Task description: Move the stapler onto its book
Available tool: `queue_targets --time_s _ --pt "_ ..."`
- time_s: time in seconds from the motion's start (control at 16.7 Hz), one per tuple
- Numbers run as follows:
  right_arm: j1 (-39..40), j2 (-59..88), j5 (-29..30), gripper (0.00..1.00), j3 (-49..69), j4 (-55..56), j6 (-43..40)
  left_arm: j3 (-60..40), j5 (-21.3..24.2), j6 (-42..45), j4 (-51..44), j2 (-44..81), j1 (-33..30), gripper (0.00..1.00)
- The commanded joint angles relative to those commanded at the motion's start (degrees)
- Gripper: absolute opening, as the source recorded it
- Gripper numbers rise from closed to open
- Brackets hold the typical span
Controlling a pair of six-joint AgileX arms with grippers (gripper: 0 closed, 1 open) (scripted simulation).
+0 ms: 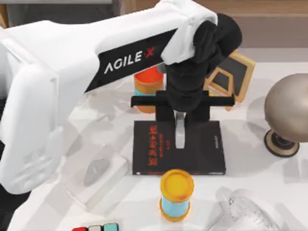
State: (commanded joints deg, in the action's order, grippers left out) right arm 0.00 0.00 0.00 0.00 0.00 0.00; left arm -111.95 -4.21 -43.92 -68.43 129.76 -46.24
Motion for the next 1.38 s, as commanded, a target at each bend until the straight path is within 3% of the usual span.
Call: queue_targets --time_s 0.96,1.38 --pt "0.0 0.0 0.0 1.00 0.0 0.0 0.0 4.6 0.0 0.3 6.0 1.3 0.2 0.00" --pt "0.0 0.0 0.0 1.00 0.0 0.0 0.0 4.6 0.0 0.3 6.0 1.3 0.2 0.53"
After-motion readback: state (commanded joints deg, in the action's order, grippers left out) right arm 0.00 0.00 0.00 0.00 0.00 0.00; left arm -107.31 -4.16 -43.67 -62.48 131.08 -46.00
